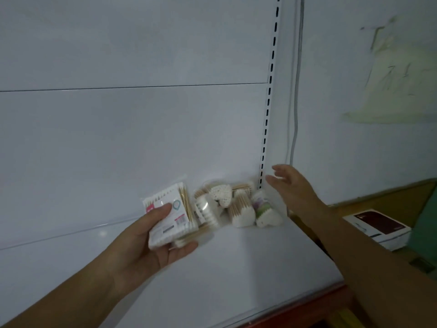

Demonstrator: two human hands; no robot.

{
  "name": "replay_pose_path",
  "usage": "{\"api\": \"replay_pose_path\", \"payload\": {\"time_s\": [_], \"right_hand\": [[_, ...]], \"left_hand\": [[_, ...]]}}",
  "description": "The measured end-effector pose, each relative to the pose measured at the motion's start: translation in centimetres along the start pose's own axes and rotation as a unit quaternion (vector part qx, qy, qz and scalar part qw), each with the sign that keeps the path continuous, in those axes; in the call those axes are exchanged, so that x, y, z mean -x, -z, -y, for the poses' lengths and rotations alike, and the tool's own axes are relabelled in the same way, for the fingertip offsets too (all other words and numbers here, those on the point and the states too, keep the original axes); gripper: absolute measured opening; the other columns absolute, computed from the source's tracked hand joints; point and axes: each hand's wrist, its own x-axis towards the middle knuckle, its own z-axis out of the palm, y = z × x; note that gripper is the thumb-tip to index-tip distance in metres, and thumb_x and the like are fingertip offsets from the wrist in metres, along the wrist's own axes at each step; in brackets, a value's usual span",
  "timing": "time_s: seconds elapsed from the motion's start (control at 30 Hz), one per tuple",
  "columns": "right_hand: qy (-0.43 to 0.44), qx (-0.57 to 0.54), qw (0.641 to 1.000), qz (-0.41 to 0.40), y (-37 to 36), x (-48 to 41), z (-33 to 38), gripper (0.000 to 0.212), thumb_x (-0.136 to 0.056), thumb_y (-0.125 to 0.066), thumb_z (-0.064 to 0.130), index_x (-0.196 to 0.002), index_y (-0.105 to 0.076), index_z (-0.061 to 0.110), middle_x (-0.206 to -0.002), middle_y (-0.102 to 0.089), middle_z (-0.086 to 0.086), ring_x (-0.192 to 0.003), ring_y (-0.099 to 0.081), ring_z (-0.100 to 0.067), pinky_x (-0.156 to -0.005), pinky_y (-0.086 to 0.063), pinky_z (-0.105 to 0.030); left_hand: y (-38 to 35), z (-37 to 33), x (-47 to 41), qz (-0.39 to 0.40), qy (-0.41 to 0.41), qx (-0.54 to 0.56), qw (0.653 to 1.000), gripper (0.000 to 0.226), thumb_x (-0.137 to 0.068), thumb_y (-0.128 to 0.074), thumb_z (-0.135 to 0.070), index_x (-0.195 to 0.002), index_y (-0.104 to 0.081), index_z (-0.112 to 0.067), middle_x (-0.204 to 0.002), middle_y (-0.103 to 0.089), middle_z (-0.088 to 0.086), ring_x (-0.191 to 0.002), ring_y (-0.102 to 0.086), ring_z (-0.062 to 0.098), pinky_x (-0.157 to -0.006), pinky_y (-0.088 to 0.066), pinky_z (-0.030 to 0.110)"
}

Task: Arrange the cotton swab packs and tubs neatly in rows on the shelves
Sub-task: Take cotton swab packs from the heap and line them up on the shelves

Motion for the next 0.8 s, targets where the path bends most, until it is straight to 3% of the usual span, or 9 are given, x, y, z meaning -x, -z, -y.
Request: {"api": "replay_pose_path", "payload": {"time_s": [0.07, 0.13, 0.23, 0.3, 0.4, 0.53, 0.63, 0.73, 0.8], "right_hand": [[-0.119, 0.036, 0.989, 0.079, 0.4, -1.4, -2.5, 0.07, -0.087, -0.055, 0.054, -0.146, -0.033, 0.023, -0.151, -0.035, -0.007, -0.133, -0.041, -0.022, -0.102, -0.036, -0.031], [-0.156, 0.044, 0.975, 0.15, -0.3, -1.7, -4.4, 0.088, -0.075, -0.054, 0.068, -0.147, -0.029, 0.025, -0.148, -0.039, -0.006, -0.128, -0.047, -0.022, -0.105, -0.039, -0.034], [-0.137, 0.021, 0.978, 0.158, -1.0, -1.6, -5.3, 0.05, -0.086, -0.061, 0.051, -0.125, -0.05, 0.022, -0.112, -0.062, 0.002, -0.093, -0.062, -0.012, -0.075, -0.051, -0.026], [-0.117, 0.044, 0.987, 0.106, -0.9, -1.6, -5.5, 0.029, -0.088, -0.061, 0.042, -0.109, -0.054, 0.022, -0.1, -0.061, 0.002, -0.083, -0.06, -0.011, -0.064, -0.046, -0.026], [-0.084, 0.069, 0.992, 0.063, -0.8, -1.3, -5.7, 0.021, -0.088, -0.062, 0.036, -0.101, -0.053, 0.021, -0.093, -0.058, 0.001, -0.077, -0.056, -0.01, -0.059, -0.04, -0.027], [-0.032, 0.089, 0.996, -0.001, -0.1, -0.9, -5.1, 0.021, -0.086, -0.066, 0.026, -0.1, -0.053, 0.017, -0.094, -0.058, -0.006, -0.073, -0.052, -0.012, -0.058, -0.038, -0.025], [-0.04, -0.025, 0.999, -0.02, 1.3, -0.1, -3.4, 0.019, -0.085, -0.068, 0.022, -0.099, -0.057, 0.02, -0.103, -0.062, -0.011, -0.079, -0.059, -0.02, -0.067, -0.05, -0.032], [0.023, -0.146, 0.989, 0.009, 1.7, 1.9, 0.7, 0.027, -0.073, -0.078, 0.037, -0.093, -0.061, 0.028, -0.108, -0.064, -0.013, -0.086, -0.064, -0.027, -0.071, -0.053, -0.04], [0.063, -0.195, 0.976, 0.069, 0.4, 4.0, 4.2, 0.063, -0.046, -0.084, 0.064, -0.095, -0.059, 0.032, -0.108, -0.065, -0.008, -0.09, -0.065, -0.027, -0.074, -0.055, -0.045]], "left_hand": [[-1.1, 0.5, 0.1, -0.01, -0.053, 0.015, 0.998, 0.068, -0.016, -0.1, -0.026, -0.079, -0.08, -0.013, -0.101, -0.073, 0.015, -0.084, -0.073, 0.029, -0.064, -0.059, 0.047], [-2.1, 1.2, 0.1, -0.028, -0.085, 0.034, 0.995, 0.053, -0.026, -0.099, -0.025, -0.075, -0.08, -0.017, -0.101, -0.073, 0.013, -0.087, -0.073, 0.028, -0.066, -0.059, 0.048], [-3.2, 2.2, 0.3, -0.059, -0.123, 0.066, 0.989, 0.02, -0.051, -0.082, -0.024, -0.07, -0.079, -0.018, -0.099, -0.074, 0.011, -0.085, -0.073, 0.027, -0.066, -0.059, 0.048], [-3.5, 2.9, 0.4, -0.077, -0.138, 0.087, 0.984, 0.037, -0.043, -0.087, -0.024, -0.078, -0.08, -0.015, -0.103, -0.073, 0.013, -0.088, -0.073, 0.028, -0.066, -0.059, 0.047], [-3.5, 3.7, 1.0, -0.121, -0.15, 0.111, 0.975, 0.051, -0.042, -0.089, -0.023, -0.09, -0.075, -0.012, -0.107, -0.072, 0.014, -0.088, -0.073, 0.028, -0.065, -0.059, 0.046], [-3.0, 4.4, 2.3, -0.133, -0.174, 0.121, 0.968, 0.068, -0.016, -0.099, -0.026, -0.081, -0.08, -0.016, -0.105, -0.073, 0.013, -0.091, -0.072, 0.028, -0.067, -0.058, 0.046], [-2.7, 4.3, 3.8, -0.149, -0.196, 0.137, 0.959, 0.068, -0.016, -0.098, -0.026, -0.08, -0.079, -0.016, -0.103, -0.073, 0.013, -0.089, -0.073, 0.028, -0.067, -0.058, 0.047], [-2.3, 4.1, 5.7, -0.174, -0.212, 0.167, 0.947, 0.052, -0.041, -0.092, -0.026, -0.089, -0.077, -0.014, -0.101, -0.073, 0.013, -0.087, -0.073, 0.028, -0.067, -0.059, 0.049], [-1.7, 3.7, 7.3, -0.201, -0.218, 0.188, 0.936, 0.033, -0.065, -0.071, -0.024, -0.095, -0.07, -0.013, -0.098, -0.073, 0.013, -0.083, -0.073, 0.028, -0.069, -0.059, 0.048]]}}
